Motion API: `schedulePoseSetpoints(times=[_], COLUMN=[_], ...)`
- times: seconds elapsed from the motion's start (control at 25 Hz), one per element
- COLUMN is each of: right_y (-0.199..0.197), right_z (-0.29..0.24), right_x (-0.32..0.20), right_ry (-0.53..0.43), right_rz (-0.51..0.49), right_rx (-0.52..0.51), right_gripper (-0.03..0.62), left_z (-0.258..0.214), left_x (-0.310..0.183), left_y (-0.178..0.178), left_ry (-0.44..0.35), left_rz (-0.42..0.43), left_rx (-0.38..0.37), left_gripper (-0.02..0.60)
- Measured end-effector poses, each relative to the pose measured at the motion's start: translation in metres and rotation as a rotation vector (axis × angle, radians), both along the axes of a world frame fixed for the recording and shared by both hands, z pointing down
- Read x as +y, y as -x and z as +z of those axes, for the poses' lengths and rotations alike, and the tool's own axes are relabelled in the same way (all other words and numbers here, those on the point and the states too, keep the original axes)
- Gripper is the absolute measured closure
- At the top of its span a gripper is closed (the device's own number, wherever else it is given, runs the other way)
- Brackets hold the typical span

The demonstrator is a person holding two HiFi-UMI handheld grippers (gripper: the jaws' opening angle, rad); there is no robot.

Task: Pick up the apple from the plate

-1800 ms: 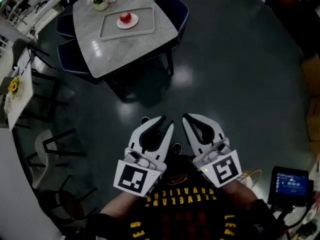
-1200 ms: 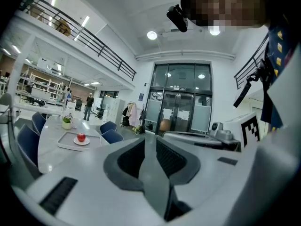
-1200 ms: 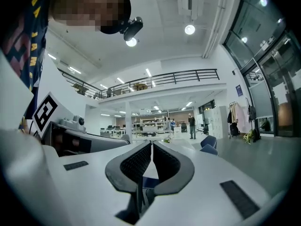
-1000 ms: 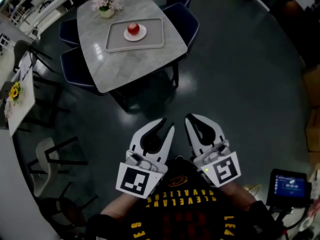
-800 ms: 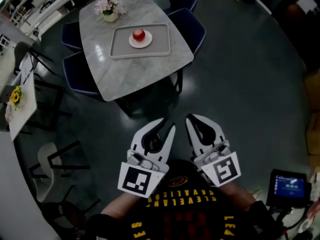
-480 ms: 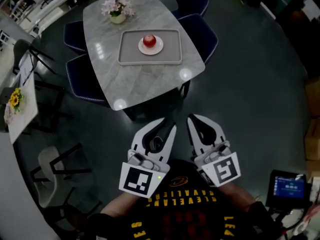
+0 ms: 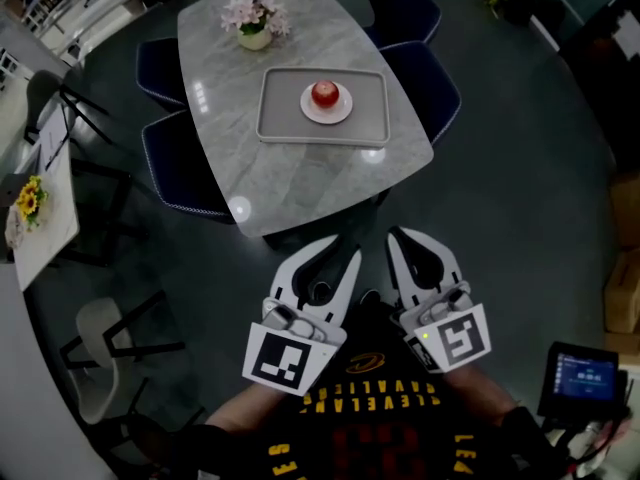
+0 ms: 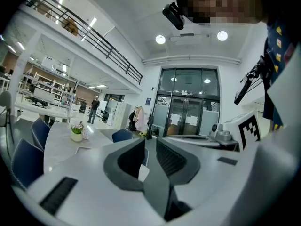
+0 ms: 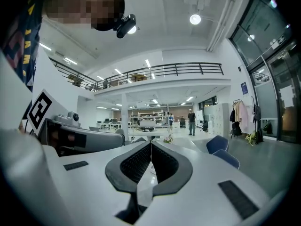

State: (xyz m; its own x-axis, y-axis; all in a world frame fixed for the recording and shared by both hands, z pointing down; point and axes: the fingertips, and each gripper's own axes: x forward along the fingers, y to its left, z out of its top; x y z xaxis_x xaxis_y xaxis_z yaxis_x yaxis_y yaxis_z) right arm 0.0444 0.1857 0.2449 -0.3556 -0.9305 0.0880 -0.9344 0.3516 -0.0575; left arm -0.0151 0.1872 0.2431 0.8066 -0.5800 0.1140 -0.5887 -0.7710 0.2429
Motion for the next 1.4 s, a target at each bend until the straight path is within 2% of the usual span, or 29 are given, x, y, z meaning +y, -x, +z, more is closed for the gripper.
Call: schedulePoseSetpoints(times=[0.24, 0.48, 0.72, 0.92, 1.04, 1.2, 1.4], right_y=[-0.002, -0.004, -0.016, -0.034, -0.046, -0.062, -0.084], right_z=[0.01, 0.01, 0.022, 0.032, 0.04, 0.056, 0.082], right_x=[-0.025, -0.056, -0.116, -0.173, -0.205, -0.247, -0.289], right_ry=[0.039, 0.016, 0.014, 0.038, 0.067, 0.127, 0.227], right_rz=[-0.003, -0.038, -0.081, -0.09, -0.106, -0.126, -0.133], right_rx=[-0.001, -0.026, -0.038, -0.055, -0.049, -0.057, -0.186], right_gripper=[0.588, 0.588, 0.588, 0.588, 0.588, 0.588, 0.588], left_z=[0.003, 0.002, 0.008, 0.022, 0.032, 0.052, 0.083], left_x=[-0.022, -0.052, -0.109, -0.165, -0.2, -0.244, -0.287], left_y=[0.006, 0.006, 0.003, -0.004, -0.013, -0.03, -0.038], left_ry=[0.004, -0.033, -0.041, -0.013, 0.051, 0.17, 0.342], left_rz=[-0.018, -0.055, -0.116, -0.161, -0.178, -0.186, -0.194], left_rx=[-0.008, -0.044, -0.088, -0.111, -0.098, -0.034, 0.072], left_gripper=[0.502, 0.503, 0.502, 0.502, 0.502, 0.503, 0.502])
